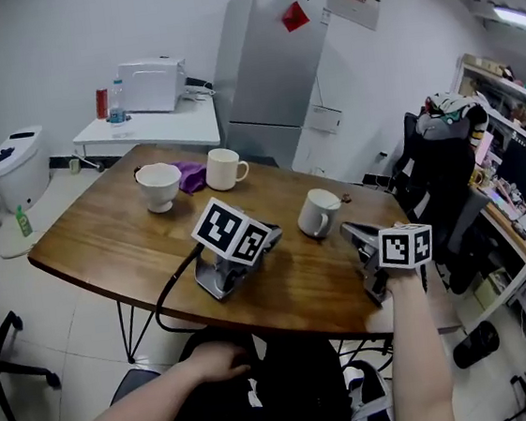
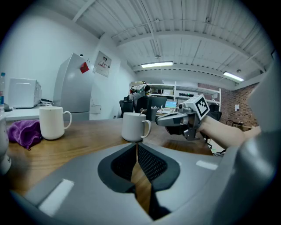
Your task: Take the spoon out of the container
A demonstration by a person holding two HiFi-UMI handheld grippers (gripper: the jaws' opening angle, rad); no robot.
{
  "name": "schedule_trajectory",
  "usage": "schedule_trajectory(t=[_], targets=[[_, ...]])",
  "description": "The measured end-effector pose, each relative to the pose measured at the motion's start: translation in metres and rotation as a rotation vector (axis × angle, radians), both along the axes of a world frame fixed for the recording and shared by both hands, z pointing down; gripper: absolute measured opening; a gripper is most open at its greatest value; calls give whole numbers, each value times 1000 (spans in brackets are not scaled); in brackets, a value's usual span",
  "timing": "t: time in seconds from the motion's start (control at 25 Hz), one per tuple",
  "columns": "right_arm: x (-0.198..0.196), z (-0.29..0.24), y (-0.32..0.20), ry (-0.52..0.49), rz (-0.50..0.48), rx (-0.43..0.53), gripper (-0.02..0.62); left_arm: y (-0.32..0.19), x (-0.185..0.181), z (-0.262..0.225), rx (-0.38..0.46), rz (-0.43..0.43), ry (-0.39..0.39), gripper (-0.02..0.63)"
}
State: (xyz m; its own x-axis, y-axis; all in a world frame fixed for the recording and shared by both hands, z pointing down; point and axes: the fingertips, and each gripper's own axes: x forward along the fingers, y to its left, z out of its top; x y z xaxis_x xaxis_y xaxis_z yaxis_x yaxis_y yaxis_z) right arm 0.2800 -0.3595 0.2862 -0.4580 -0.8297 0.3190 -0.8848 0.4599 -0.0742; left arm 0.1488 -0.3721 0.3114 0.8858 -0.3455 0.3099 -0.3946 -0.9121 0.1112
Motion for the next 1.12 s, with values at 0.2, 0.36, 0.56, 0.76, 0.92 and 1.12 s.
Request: schedule_trajectory(t=[0.2, 0.36, 0.56, 0.76, 0.92, 1.12], targets=[[25, -17, -18, -90, 118, 26, 8, -2, -2, 2, -2, -3, -1, 11], [41, -29, -29, -165, 185, 49, 39, -1, 0, 2, -1, -1, -1, 11], [43, -36, -43, -217, 217, 62, 86, -2, -1, 3, -2, -3, -3, 11], [42, -33, -55, -206, 235, 55, 87, -2, -2, 3, 0, -2, -2, 11], [40, -32, -59, -214, 229, 47, 84, -2, -1, 1, 0, -3, -1, 11], [39, -32, -62, -217, 230, 49, 55, -1, -1, 2, -1, -2, -1, 11]])
